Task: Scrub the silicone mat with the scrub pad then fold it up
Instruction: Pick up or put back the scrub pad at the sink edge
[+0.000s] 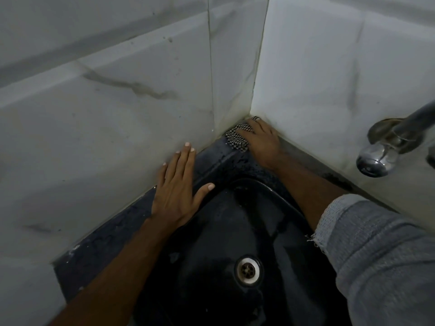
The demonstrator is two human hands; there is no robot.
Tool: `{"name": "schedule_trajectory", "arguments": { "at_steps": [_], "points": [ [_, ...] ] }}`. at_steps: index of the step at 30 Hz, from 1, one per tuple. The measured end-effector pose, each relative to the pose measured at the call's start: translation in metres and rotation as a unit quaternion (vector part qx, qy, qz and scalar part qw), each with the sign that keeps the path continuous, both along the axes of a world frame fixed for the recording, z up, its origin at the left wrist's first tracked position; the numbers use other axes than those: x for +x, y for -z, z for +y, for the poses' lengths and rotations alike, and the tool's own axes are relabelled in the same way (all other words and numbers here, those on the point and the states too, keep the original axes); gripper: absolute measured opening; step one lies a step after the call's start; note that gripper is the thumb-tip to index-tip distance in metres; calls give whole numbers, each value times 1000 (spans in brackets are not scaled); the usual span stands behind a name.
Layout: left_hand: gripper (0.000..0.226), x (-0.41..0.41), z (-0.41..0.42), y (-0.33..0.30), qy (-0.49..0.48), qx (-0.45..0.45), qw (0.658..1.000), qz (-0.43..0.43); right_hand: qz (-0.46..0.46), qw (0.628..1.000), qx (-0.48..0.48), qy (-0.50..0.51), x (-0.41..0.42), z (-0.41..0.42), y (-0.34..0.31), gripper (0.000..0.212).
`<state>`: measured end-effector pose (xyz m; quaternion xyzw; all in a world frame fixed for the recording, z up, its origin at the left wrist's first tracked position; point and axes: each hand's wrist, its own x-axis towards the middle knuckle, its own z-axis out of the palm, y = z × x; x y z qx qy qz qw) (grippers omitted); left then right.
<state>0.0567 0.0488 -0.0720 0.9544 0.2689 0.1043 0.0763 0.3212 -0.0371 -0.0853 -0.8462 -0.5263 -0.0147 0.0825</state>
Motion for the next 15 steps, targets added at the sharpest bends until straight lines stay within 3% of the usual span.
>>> {"name": "schedule_trajectory", "arguments": {
  "at_steps": [8, 13, 15],
  "points": [
    [82, -7, -3, -4, -14, -8, 1000, -21, -50, 996, 62, 29, -8, -1, -17, 56],
    [84, -21, -25, -24, -20, -28, 999, -22, 20, 974, 223, 14, -47, -57, -47, 35],
    [83, -28, -46, -33, -9, -48, 998, -31, 52, 972, 228, 28, -69, -90, -56, 33]
  ]
}}
